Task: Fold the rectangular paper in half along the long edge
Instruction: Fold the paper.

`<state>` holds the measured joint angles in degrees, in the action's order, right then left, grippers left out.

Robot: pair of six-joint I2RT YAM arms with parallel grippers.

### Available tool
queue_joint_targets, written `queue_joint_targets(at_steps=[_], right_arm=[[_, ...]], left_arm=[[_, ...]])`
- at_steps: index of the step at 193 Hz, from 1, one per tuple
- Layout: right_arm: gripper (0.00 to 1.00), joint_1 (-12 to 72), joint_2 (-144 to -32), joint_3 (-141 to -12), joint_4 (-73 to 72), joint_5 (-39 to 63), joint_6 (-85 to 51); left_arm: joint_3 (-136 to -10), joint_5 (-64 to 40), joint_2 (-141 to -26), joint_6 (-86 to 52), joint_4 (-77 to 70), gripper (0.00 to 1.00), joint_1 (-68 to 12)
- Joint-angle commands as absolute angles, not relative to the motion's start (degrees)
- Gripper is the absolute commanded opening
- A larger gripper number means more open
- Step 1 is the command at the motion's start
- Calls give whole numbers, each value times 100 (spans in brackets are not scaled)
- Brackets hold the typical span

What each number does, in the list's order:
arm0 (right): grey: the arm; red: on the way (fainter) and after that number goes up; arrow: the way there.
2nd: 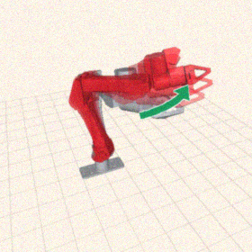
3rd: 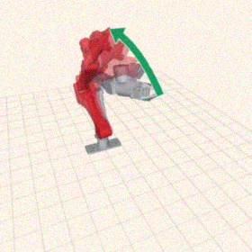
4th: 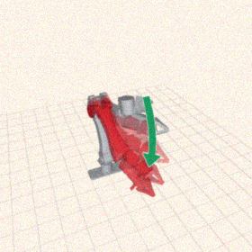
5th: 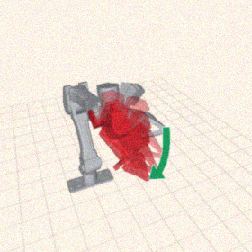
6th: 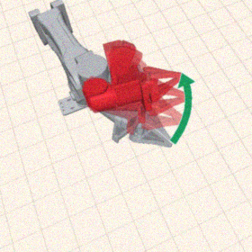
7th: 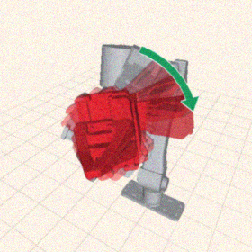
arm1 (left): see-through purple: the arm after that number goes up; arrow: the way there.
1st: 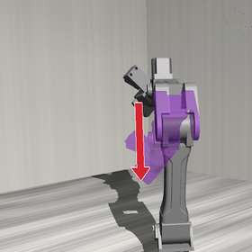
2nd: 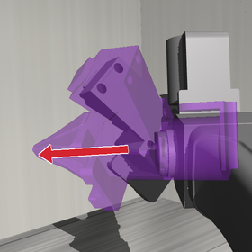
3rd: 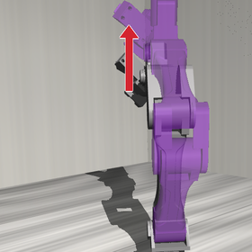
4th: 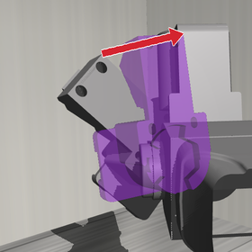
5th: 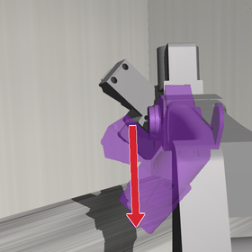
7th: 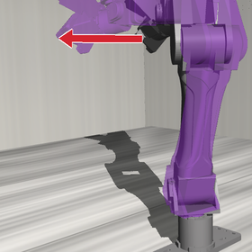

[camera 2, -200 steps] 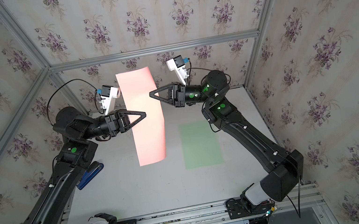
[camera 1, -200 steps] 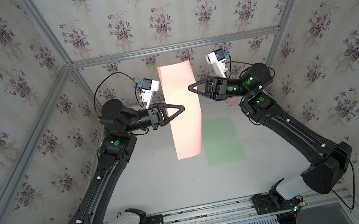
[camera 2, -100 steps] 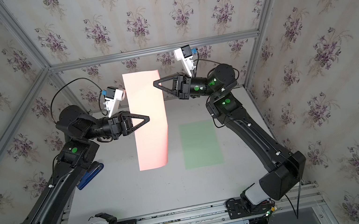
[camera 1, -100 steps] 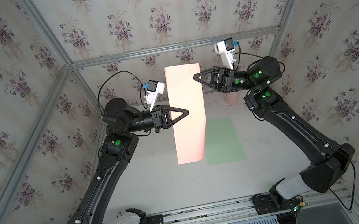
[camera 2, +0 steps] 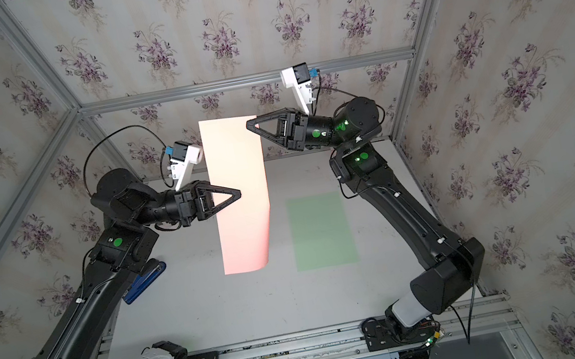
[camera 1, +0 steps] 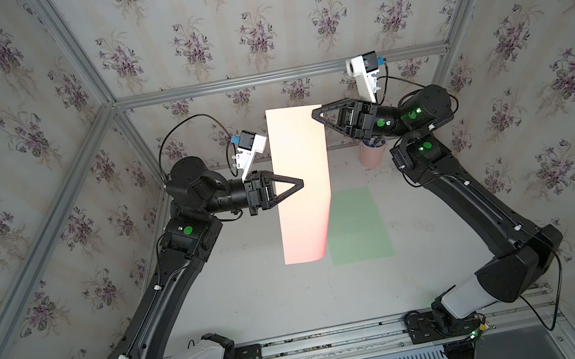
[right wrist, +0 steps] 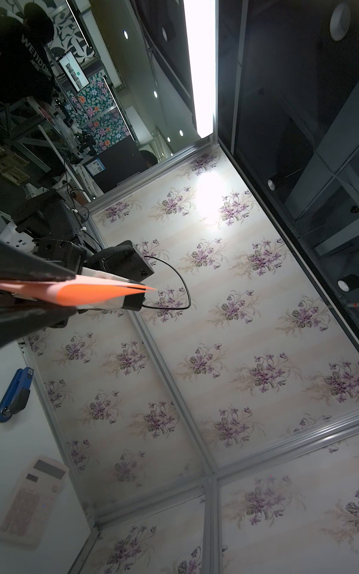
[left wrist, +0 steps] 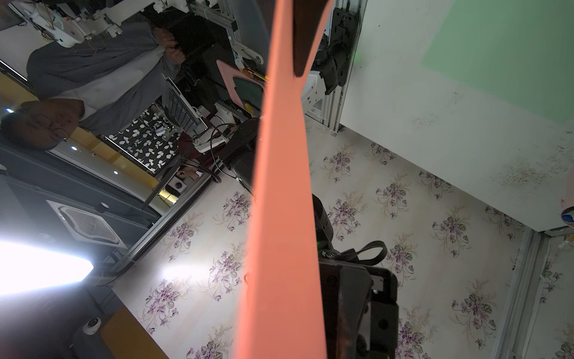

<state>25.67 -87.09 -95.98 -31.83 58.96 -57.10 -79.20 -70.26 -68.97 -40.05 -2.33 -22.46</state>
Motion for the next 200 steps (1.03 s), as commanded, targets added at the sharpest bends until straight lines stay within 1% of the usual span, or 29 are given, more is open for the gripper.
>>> queue_joint_targets(at_steps=[1,7,31,33,42,45,56,66,91,116,164,183,200], right_arm=[[5,2557,-8728,-9633,-3491,5874,-5830],[0,2553,-8745,-9624,-3566,5896,-5880],[0,2541,-8723,-9593,-3709,5932,-5987],[3,2545,-8724,-9590,-3709,5937,-5997],[22,2543,-8711,-9584,-3677,5936,-6011],[26,2547,-8699,-9572,-3672,5940,-6009],[31,2550,-8652,-9503,-3698,5980,-6040],[33,2558,-8576,-9383,-3708,6024,-6071],[34,2599,-8198,-8884,-3631,6082,-6015],[35,2747,-7839,-8478,-3186,6048,-5749],[35,2947,-7462,-8096,-2416,5907,-5257],[29,2979,-7421,-8050,-2140,5858,-5046],[18,2979,-7401,-8024,-1894,5835,-4859]], left_arm=[[-7971,-7066,-6870,-3902,-230,0,-2256],[-7972,-7056,-6865,-3890,-222,0,-2259],[-7998,-7040,-6873,-3871,-204,0,-2268],[-7998,-7038,-6873,-3868,-203,0,-2268],[-8024,-7016,-6882,-3863,-186,0,-2268],[-8036,-7000,-6891,-3850,-174,0,-2268],[-8097,-6939,-6904,-3824,-124,0,-2268],[-8170,-6831,-6919,-3806,-91,0,-2268],[-8373,-6650,-6994,-3848,-163,0,-2268],[-8496,-6540,-7105,-3961,-286,0,-2268],[-8500,-6345,-7165,-4136,-474,0,-2268],[-8510,-6308,-7139,-4173,-505,0,-2267],[-8537,-6300,-7118,-4166,-467,0,-2275]])
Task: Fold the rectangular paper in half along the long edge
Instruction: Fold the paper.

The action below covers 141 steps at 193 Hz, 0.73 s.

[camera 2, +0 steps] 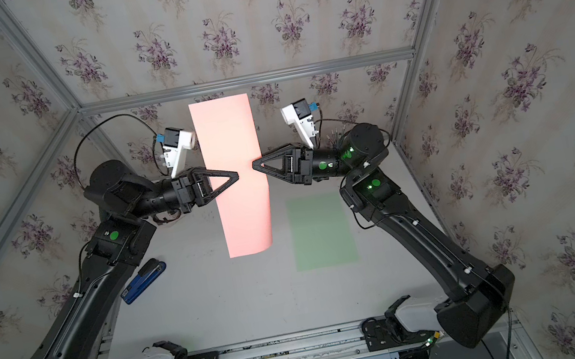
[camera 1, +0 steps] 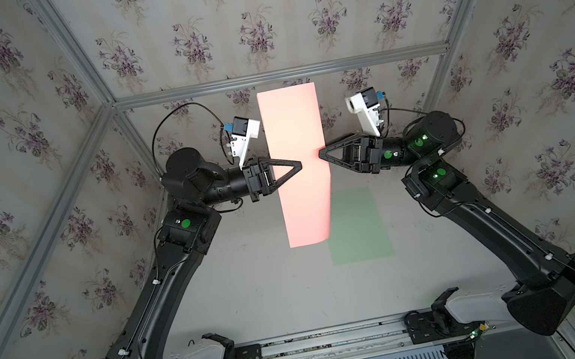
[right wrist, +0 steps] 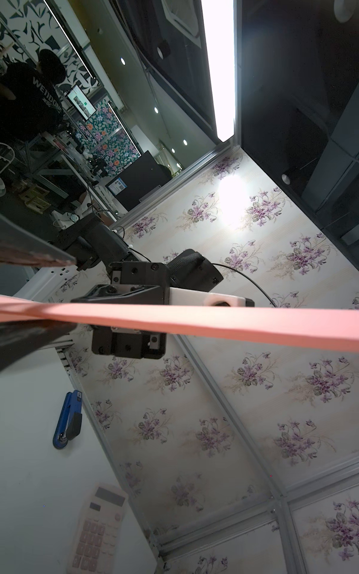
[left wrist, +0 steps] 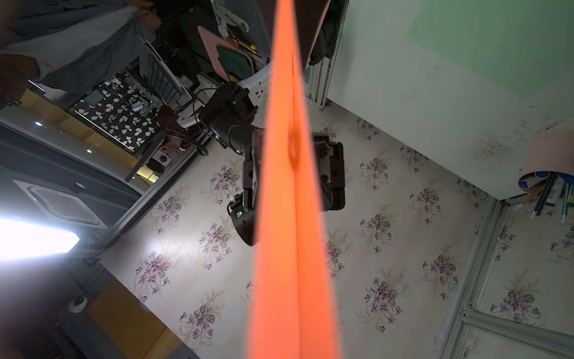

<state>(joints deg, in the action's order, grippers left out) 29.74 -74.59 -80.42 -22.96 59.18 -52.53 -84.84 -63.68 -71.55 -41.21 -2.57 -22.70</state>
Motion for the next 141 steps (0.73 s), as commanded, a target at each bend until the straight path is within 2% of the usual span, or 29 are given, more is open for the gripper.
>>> queue_joint_targets(at_steps=[1,22,41,52,59,66,77,89,107,111,118,123,131,141], right_arm=[[18,2979,-7401,-8024,-1887,5835,-4851],[0,2979,-7359,-7937,-1834,5836,-4796],[0,2979,-7296,-7910,-1691,5841,-4692],[21,2979,-7263,-7940,-1524,5819,-4597],[26,2984,-7234,-7945,-1454,5833,-4540],[23,2997,-7212,-7929,-1427,5865,-4514],[7,2997,-7182,-7890,-1424,5919,-4517],[0,3005,-7147,-7834,-1426,5965,-4531],[1,3006,-7072,-7763,-1335,5981,-4464],[5,3006,-7067,-7761,-1284,5994,-4438],[18,3010,-7053,-7766,-1214,5994,-4403],[21,3015,-7034,-7759,-1166,5982,-4372],[20,3023,-7008,-7736,-1125,5984,-4323],[8,3023,-6988,-7732,-1086,6011,-4290]], left_arm=[[-8536,-6301,-7114,-4170,-467,0,-2276],[-8556,-6289,-7092,-4133,-387,0,-2276],[-8588,-6260,-7075,-4074,-294,0,-2269],[-8610,-6241,-7088,-4044,-240,0,-2275],[-8629,-6233,-7102,-4028,-222,0,-2276],[-8653,-6235,-7115,-4025,-222,0,-2272],[-8682,-6243,-7144,-4025,-222,0,-2275],[-8729,-6242,-7179,-4034,-219,0,-2273],[-8779,-6236,-7207,-4034,-222,0,-2275],[-8783,-6238,-7214,-4032,-222,0,-2270],[-8801,-6227,-7216,-4032,-213,0,-2274],[-8808,-6223,-7224,-4033,-213,0,-2276],[-8824,-6230,-7234,-4033,-212,0,-2274],[-8842,-6221,-7250,-4030,-204,0,-2274]])
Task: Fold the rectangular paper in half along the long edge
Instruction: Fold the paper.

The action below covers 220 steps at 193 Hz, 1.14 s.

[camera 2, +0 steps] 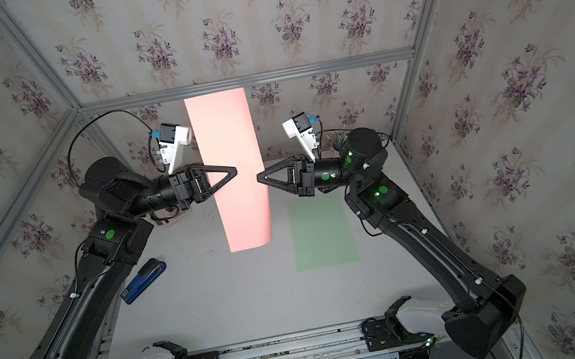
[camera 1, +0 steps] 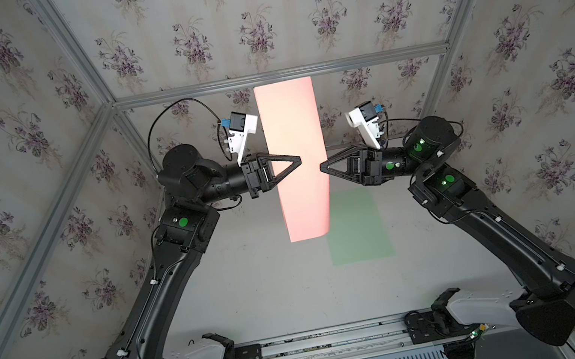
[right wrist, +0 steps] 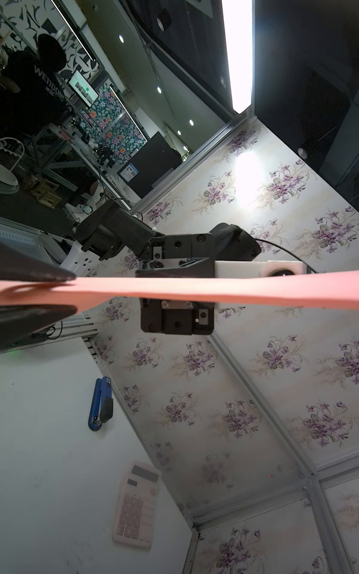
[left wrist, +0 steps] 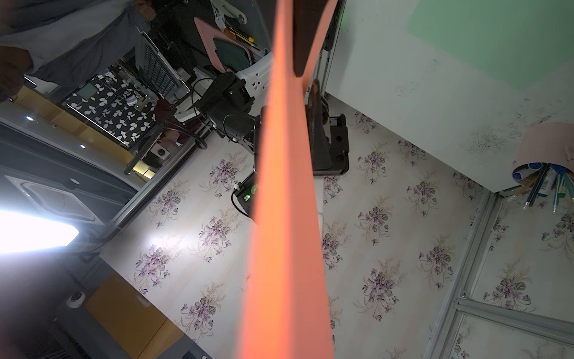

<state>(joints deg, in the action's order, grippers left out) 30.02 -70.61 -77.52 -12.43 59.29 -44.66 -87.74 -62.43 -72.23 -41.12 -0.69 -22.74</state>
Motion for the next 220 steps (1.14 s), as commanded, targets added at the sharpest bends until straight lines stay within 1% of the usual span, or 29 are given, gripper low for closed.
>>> queue_joint_targets(at_steps=[1,5,11,18,20,28,35,50,65,67,73,79,84,99,114,121,126,131,139,157,164,169,173,186,200,206,210,215,220], right_arm=[[8,3023,-6988,-7729,-1079,6011,-4290],[6,3026,-6985,-7718,-1066,6022,-4281],[6,3030,-6979,-7721,-1064,6045,-4280],[12,3041,-6970,-7708,-1050,6044,-4280],[15,3041,-6963,-7705,-1042,6040,-4273],[19,3039,-6954,-7700,-995,6038,-4242],[17,3037,-6955,-7702,-947,6053,-4199],[0,3034,-6935,-7677,-932,6100,-4175],[0,3040,-6908,-7662,-889,6112,-4160],[2,3041,-6902,-7661,-877,6109,-4158],[14,3041,-6897,-7679,-822,6105,-4130],[17,3037,-6891,-7695,-743,6102,-4078],[16,3041,-6882,-7704,-676,6108,-4021],[0,3041,-6856,-7720,-558,6125,-3935],[0,3037,-6838,-7712,-504,6152,-3911],[11,3041,-6827,-7723,-427,6156,-3873],[12,3039,-6825,-7726,-376,6160,-3832],[10,3038,-6820,-7737,-330,6169,-3795],[0,3041,-6812,-7730,-291,6215,-3751],[0,3040,-6786,-7686,-233,6296,-3721],[13,3038,-6778,-7690,-109,6287,-3652],[16,3040,-6770,-7694,-23,6295,-3587],[16,3040,-6761,-7687,15,6317,-3549],[0,3041,-6724,-7651,93,6378,-3467],[0,3039,-6689,-7600,120,6429,-3444],[11,3040,-6680,-7602,174,6406,-3422],[13,3041,-6671,-7608,235,6391,-3385],[13,3039,-6662,-7616,294,6403,-3323],[7,3041,-6662,-7611,311,6439,-3301]], left_arm=[[-8846,-6222,-7250,-4032,-203,0,-2275],[-8849,-6206,-7251,-4033,-202,0,-2276],[-8859,-6212,-7259,-4034,-204,0,-2275],[-8867,-6210,-7268,-4026,-206,0,-2269],[-8875,-6213,-7268,-4026,-199,0,-2275],[-8880,-6206,-7279,-4025,-197,0,-2274],[-8886,-6196,-7277,-4025,-189,0,-2276],[-8893,-6184,-7282,-4023,-186,0,-2276],[-8910,-6185,-7291,-4017,-174,0,-2276],[-8912,-6185,-7287,-4017,-169,0,-2276],[-8914,-6187,-7286,-4008,-162,0,-2274],[-8920,-6187,-7286,-3999,-156,0,-2275],[-8921,-6185,-7288,-3991,-147,0,-2276],[-8947,-6181,-7295,-3973,-112,0,-2276],[-8943,-6179,-7304,-3964,-105,0,-2271],[-8945,-6172,-7304,-3955,-98,0,-2270],[-8949,-6173,-7304,-3955,-99,0,-2275],[-8952,-6166,-7304,-3955,-101,0,-2272],[-8955,-6161,-7312,-3947,-90,0,-2271],[-8981,-6161,-7330,-3938,-73,0,-2274],[-9000,-6163,-7339,-3929,-57,0,-2274],[-9016,-6161,-7347,-3921,-44,0,-2274],[-9022,-6161,-7348,-3916,-41,0,-2275],[-9057,-6166,-7363,-3898,0,0,-2276],[-9088,-6162,-7365,-3881,20,0,-2272],[-9093,-6153,-7374,-3868,41,0,-2271],[-9098,-6152,-7374,-3867,53,0,-2274],[-9105,-6153,-7374,-3867,49,0,-2272],[-9110,-6157,-7386,-3865,60,0,-2270]])
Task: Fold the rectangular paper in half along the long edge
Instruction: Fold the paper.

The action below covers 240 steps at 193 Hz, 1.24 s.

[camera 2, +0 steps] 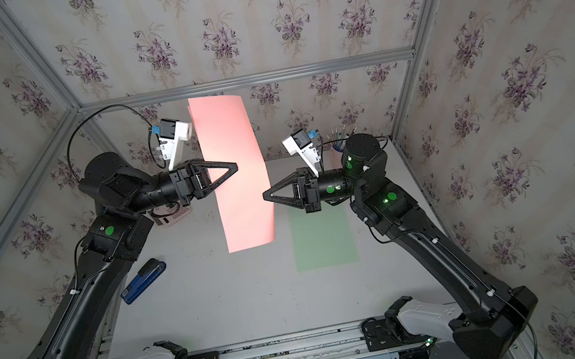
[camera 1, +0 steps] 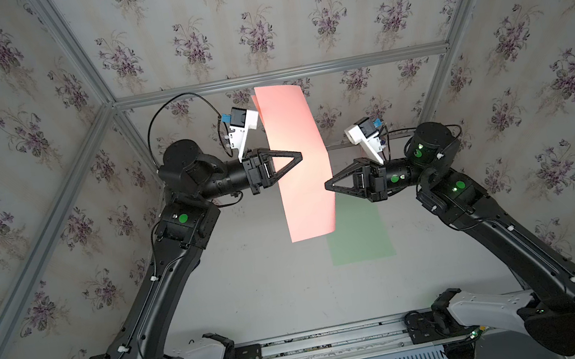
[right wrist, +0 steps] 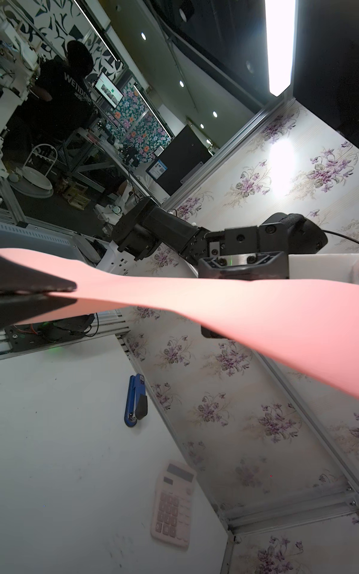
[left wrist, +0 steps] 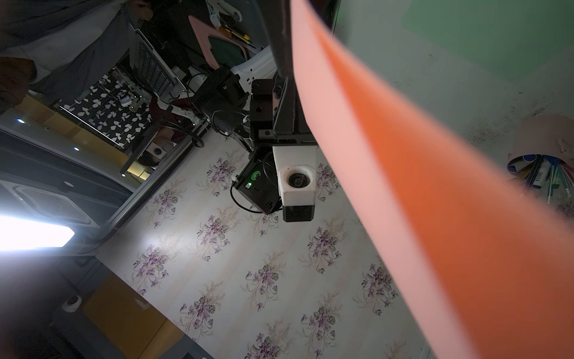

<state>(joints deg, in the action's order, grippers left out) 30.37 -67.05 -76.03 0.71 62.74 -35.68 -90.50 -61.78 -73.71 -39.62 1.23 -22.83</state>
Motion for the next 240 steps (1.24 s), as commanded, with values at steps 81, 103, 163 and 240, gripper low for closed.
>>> queue_joint_targets(at_steps=[81,103,163,240], right_arm=[[20,3041,-6480,-7517,907,6618,-2917],[4,3041,-6383,-7411,922,6659,-2884],[21,3041,-6243,-7321,1206,6568,-2720],[0,3040,-6049,-7024,1350,6626,-2604]], left_arm=[[-9254,-6151,-7439,-3838,140,0,-2275],[-9338,-6163,-7495,-3823,165,0,-2276],[-9463,-6178,-7576,-3817,184,0,-2277],[-9641,-6182,-7664,-3744,324,0,-2280]])
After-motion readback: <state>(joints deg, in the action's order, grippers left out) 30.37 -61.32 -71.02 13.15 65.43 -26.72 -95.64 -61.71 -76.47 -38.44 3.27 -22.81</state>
